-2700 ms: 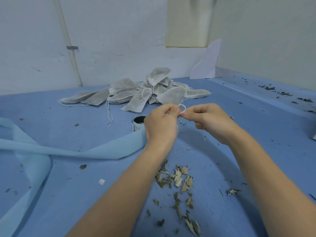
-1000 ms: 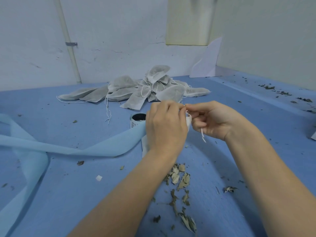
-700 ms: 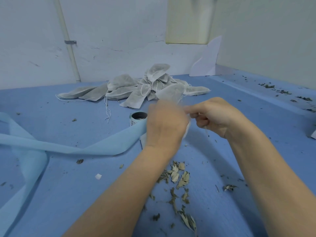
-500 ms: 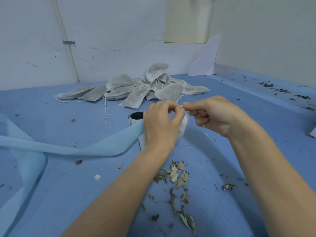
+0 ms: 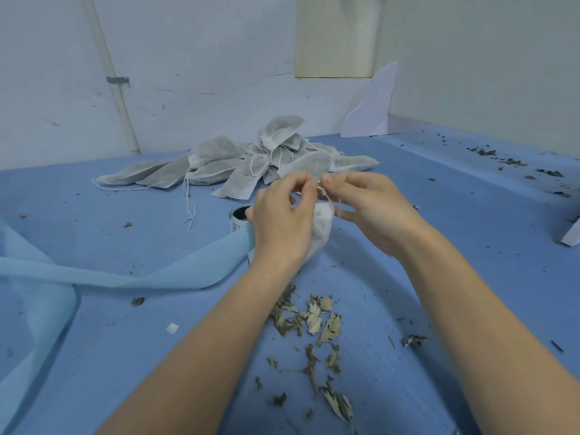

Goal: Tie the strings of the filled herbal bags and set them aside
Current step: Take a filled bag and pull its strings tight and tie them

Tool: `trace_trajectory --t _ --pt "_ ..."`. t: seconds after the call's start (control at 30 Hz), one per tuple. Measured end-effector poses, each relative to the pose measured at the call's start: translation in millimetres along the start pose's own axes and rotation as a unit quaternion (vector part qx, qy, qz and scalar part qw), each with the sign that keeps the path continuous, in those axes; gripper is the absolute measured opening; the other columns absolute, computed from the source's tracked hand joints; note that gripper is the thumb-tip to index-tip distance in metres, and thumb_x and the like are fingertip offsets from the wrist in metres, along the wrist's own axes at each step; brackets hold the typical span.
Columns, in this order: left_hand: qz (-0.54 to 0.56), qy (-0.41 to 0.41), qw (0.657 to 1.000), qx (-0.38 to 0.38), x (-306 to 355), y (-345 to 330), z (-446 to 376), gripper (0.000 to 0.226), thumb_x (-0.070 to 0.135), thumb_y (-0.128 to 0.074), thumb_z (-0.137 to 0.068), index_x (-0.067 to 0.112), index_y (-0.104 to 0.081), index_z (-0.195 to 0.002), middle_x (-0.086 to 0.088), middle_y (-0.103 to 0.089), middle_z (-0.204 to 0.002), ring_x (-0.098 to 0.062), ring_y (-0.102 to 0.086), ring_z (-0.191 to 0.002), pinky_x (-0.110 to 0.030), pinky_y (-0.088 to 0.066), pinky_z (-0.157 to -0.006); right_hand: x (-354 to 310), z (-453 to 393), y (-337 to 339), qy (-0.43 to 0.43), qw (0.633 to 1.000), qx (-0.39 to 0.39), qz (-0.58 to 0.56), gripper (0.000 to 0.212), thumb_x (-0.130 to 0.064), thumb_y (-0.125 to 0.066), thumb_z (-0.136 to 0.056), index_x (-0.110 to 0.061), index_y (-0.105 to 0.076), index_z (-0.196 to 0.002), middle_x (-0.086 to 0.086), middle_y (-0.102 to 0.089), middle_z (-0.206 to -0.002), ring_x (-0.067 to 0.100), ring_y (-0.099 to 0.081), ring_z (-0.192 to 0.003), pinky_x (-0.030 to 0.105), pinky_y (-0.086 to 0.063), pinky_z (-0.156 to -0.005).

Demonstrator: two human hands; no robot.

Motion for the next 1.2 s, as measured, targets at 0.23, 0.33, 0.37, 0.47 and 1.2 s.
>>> trace_trajectory --t 0.23,0.33,0.37,0.47,1.2 --pt "-0.038 -0.001 0.999 0.008 4 -1 -2 0.019 0.023 -0.044 -0.098 0.015 -0.061 -0.096 0.0 -0.065 -0.105 -0.024 -0.051 -0.11 -0.046 -0.034 -0.1 0 -1 -15 0.015 0.998 0.025 -0.062 0.027 -0.014 -0.055 -0.096 -0.013 -0.052 -0.069 -0.008 -0.051 -0.056 0.006 -0.05 -0.049 0.018 -0.044 -0.055" --pt "-0.024 0.022 0.999 0.024 5 -1 -2 0.016 0.021 -0.041 -0.099 0.019 -0.054 -0.091 -0.002 -0.063 -0.106 -0.026 -0.051 -0.111 -0.047 -0.034 -0.101 0 -1 -13 0.02 0.999 0.039 -0.028 0.025 -0.016 -0.062 -0.091 -0.013 -0.056 -0.067 -0.015 -0.041 -0.047 0.004 -0.038 -0.043 0.019 -0.044 -0.053" --pt "-0.017 0.034 0.999 0.033 5 0 -3 0.015 0.021 -0.039 -0.099 0.021 -0.051 -0.089 -0.001 -0.061 -0.105 -0.026 -0.05 -0.11 -0.046 -0.034 -0.101 0 0 -12 0.022 0.999 0.043 -0.019 0.02 -0.017 -0.065 -0.09 -0.012 -0.059 -0.071 -0.015 -0.039 -0.045 0.003 -0.036 -0.042 0.019 -0.045 -0.053" --pt "0.003 0.061 0.997 0.05 7 4 -7 0.015 0.021 -0.037 -0.1 0.02 -0.047 -0.088 0.002 -0.055 -0.098 -0.027 -0.05 -0.108 -0.045 -0.034 -0.101 -3 3 -9 0.042 0.997 0.063 -0.012 0.008 -0.018 -0.07 -0.085 -0.013 -0.069 -0.079 -0.018 -0.041 -0.04 0.002 -0.039 -0.04 0.016 -0.044 -0.05" --pt "0.2 0.37 0.897 -0.134 -14 -21 12 0.085 0.052 -0.074 -0.05 0.01 -0.055 -0.121 -0.006 -0.064 -0.113 -0.023 -0.062 -0.102 -0.034 -0.049 -0.082 25 -3 5 -0.074 0.866 0.388 -0.305 0.049 -0.019 -0.075 -0.077 -0.018 -0.031 -0.054 -0.007 -0.024 -0.043 0.013 -0.022 -0.036 0.014 -0.022 -0.04"
Point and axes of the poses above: each hand's wrist, its own z-axis away from the middle knuckle, its own y-axis out of the back of the hand, x = y × z, the point moved 2 cm from there along -z, towards the middle knuckle
